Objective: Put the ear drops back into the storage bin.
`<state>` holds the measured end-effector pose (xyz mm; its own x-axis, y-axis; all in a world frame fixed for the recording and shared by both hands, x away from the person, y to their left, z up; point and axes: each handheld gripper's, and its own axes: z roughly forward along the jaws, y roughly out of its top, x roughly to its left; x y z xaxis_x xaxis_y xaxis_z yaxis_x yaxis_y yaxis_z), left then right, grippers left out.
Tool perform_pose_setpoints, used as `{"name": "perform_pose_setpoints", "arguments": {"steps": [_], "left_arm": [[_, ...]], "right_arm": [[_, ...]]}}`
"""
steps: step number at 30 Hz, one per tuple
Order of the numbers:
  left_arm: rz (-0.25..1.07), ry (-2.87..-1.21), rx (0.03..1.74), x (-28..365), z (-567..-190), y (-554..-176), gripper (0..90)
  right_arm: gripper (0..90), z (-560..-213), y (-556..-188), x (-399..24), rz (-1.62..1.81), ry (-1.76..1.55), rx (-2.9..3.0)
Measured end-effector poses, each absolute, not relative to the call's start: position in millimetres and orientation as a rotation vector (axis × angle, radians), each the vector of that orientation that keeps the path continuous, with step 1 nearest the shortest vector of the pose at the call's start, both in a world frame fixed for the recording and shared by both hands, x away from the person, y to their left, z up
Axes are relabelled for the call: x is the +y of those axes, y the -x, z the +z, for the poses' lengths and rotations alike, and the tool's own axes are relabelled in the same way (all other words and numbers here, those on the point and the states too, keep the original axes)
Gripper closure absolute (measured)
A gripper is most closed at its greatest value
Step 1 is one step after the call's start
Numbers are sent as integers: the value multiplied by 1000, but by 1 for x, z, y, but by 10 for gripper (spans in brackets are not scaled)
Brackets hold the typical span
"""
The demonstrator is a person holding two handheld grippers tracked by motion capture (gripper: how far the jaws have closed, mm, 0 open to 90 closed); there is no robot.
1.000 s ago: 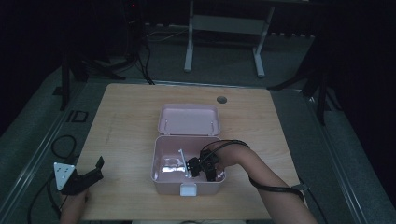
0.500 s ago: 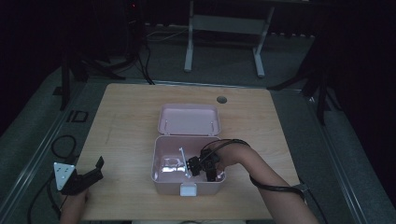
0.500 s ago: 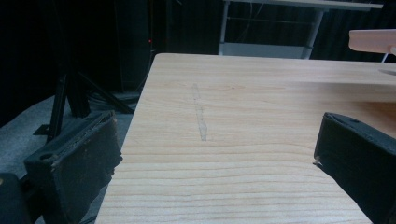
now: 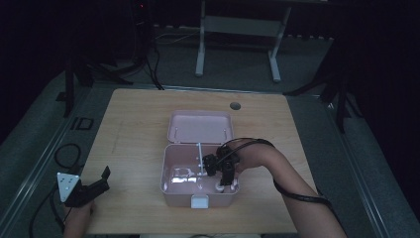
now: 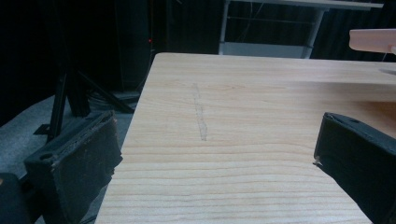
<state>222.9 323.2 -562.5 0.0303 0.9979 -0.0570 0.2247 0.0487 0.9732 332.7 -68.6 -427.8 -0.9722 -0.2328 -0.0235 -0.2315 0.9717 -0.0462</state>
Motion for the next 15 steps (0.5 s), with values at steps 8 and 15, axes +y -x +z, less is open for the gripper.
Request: {"name": "perform_pose_setpoints", "arguments": {"steps": [8, 15], "left_arm": [[1029, -1347, 1370, 323, -563, -223, 5], [1029, -1346, 1372, 323, -563, -223, 5]], "right_arm": [[256, -402, -332, -79, 96, 224, 3104], [136, -391, -334, -95, 204, 183, 3110]]}}
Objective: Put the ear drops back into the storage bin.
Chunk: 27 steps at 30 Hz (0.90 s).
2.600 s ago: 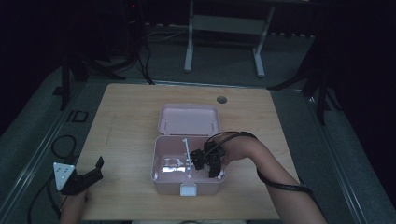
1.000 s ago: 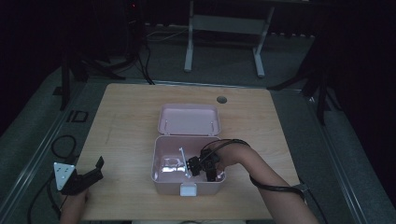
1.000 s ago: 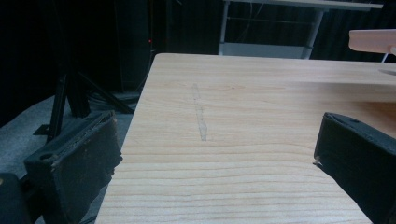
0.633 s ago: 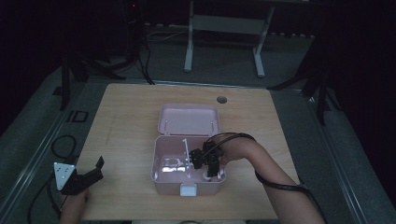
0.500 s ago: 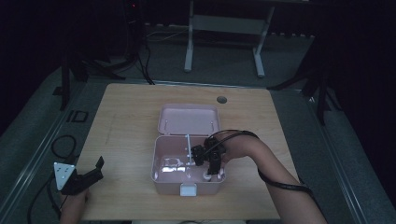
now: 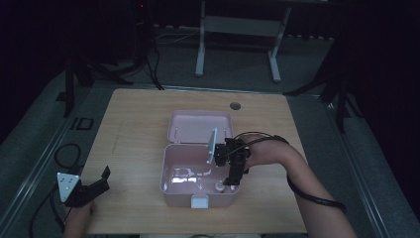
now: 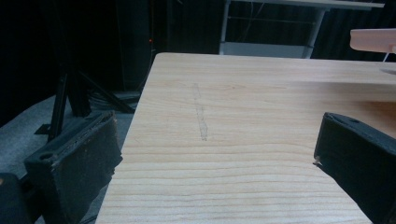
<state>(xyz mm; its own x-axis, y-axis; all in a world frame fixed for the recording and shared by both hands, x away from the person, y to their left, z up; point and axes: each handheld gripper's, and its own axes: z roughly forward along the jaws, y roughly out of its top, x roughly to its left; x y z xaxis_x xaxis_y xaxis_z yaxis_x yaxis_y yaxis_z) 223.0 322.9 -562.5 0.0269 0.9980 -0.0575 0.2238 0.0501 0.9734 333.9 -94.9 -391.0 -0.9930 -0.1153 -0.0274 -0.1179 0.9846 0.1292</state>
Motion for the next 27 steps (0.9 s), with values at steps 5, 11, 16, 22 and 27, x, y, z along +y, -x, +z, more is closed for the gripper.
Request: {"name": "perform_pose_setpoints", "arguments": {"steps": [5, 11, 16, 22, 27], "left_arm": [[1030, -1346, 1371, 323, -563, -223, 5], [1030, -1346, 1372, 323, -563, -223, 5], [1030, -1343, 1371, 323, -563, -223, 5], [1031, -1349, 1370, 323, -563, -223, 5], [1032, -1348, 1369, 323, -563, -223, 5]], "right_arm": [[135, -386, -335, -103, 242, 162, 3089], [142, -380, -345, -127, 329, 16, 3032], [142, -382, -348, -143, 367, -56, 3006], [142, -391, -353, -165, 350, -138, 3004], [142, -400, -357, -185, 373, -226, 2996]]}}
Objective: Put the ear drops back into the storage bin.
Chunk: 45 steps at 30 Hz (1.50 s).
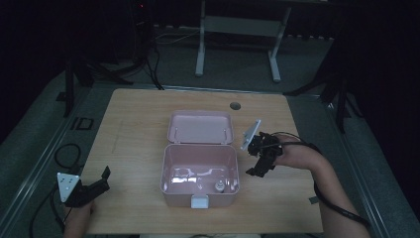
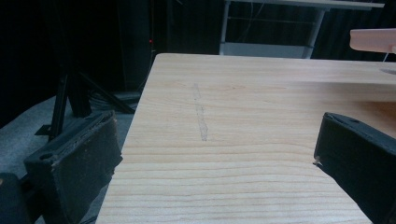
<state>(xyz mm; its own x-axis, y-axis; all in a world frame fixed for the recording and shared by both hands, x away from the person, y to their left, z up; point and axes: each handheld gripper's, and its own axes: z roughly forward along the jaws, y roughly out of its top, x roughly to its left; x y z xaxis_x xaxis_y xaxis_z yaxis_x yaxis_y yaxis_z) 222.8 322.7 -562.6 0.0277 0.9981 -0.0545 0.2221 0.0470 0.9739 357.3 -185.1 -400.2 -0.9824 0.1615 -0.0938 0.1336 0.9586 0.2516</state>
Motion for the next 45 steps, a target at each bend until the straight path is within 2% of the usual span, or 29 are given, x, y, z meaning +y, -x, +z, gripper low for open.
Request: {"name": "perform_pose_setpoints", "arguments": {"steps": [24, 45], "left_arm": [[1032, -1346, 1373, 323, -563, -223, 5], [1034, -1344, 1372, 323, -563, -223, 5]], "right_arm": [[141, -500, -374, -257, 628, -659, 2842], [136, -525, -369, -285, 881, -1129, 2321]]}}
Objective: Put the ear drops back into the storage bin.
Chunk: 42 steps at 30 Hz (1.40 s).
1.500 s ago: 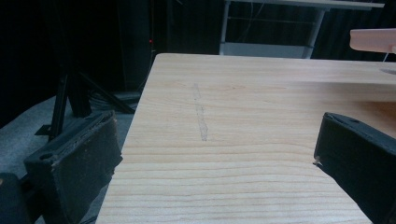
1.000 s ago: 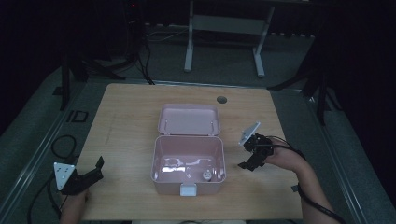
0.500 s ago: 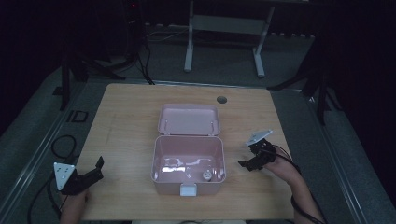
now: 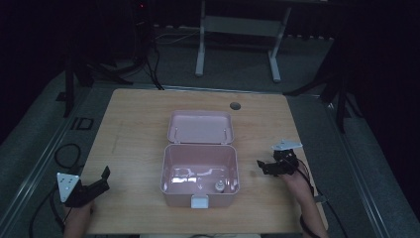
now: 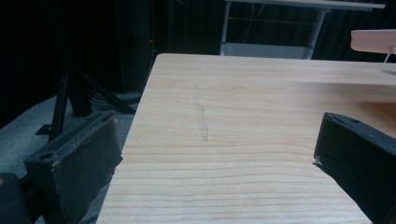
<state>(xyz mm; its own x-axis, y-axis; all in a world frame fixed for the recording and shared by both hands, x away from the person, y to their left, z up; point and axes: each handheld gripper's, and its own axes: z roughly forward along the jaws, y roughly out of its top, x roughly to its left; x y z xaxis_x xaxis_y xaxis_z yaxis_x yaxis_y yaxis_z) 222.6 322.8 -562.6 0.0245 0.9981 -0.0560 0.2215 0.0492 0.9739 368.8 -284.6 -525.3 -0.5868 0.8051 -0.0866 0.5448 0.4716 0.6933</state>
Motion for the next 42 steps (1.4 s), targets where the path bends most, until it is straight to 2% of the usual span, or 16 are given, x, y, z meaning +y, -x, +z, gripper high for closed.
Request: {"name": "perform_pose_setpoints", "arguments": {"steps": [33, 42], "left_arm": [[1033, -1349, 1368, 323, -563, -223, 5], [1033, -1348, 1371, 323, -563, -223, 5]], "right_arm": [[113, -546, -348, -319, 927, -1400, 1810], [113, -551, -347, -316, 904, -1386, 1827]]}}
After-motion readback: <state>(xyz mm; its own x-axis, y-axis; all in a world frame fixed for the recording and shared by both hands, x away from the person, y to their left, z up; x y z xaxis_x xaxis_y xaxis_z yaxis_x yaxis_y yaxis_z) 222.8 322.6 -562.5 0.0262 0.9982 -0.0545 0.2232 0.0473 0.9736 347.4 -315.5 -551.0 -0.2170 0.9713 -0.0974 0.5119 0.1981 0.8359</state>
